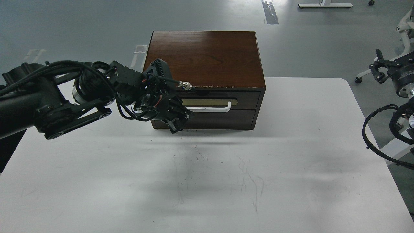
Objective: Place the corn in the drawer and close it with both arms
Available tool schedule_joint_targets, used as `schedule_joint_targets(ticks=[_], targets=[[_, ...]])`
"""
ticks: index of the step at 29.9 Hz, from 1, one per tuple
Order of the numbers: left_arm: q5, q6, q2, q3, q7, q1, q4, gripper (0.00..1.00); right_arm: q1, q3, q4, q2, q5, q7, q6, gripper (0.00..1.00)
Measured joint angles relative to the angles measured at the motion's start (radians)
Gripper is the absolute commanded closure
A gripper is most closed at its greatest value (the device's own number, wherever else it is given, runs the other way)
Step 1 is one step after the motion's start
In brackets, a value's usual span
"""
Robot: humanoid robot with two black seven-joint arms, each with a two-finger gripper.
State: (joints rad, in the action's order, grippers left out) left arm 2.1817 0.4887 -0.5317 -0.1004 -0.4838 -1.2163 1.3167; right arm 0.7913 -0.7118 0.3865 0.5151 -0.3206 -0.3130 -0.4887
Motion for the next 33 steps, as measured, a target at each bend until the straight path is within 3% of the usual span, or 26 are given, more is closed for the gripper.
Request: schedule_joint_targets(ticks=[9,12,13,15,16,21,28,33], targets=[[-0.106,0.0,-0.108,-0.056,-0.005,-0.042,0.135,1.0,-0.016,0.003,0.004,0.033,0.001,-0.002,0.0,0.0],[-0.338,0.0,-0.165,-0.146,-0.005,-0.039,0.126,0.75,-0.016,0.003,0.006,0.064,0.001,-0.002,0.0,0.0],[-0.435,0.0,-0.179,-0.173,-0.005,-0.037,0.109,0.61,-0.016,0.003,0.006,0.073,0.001,-0.002,0.0,0.0],[-0.639,0.0,-0.191,-0.215,-0.005,-0.034,0.051,0.44,-0.013,0.001,0.007,0.088,0.001,-0.002,0.0,0.0],[-0.733,0.0,-0.191,-0.232,-0.005,-0.033,0.009,0.28,-0.009,-0.001,0.007,0.094,0.001,-0.002,0.0,0.0],[-1.267,0.0,-0.193,-0.263,-0.005,-0.026,-0.207,0.07,0.006,-0.007,0.008,0.114,0.0,-0.002,0.0,0.0],[-1.978,0.0,-0.208,-0.267,-0.005,-0.025,-0.432,0.05,0.055,0.003,0.009,0.164,0.0,0.018,0.0,0.0],[-2.229,-0.001,-0.195,-0.269,-0.005,-0.006,-0.655,0.05,0.084,-0.007,0.01,0.166,0.0,0.021,0.0,0.0]])
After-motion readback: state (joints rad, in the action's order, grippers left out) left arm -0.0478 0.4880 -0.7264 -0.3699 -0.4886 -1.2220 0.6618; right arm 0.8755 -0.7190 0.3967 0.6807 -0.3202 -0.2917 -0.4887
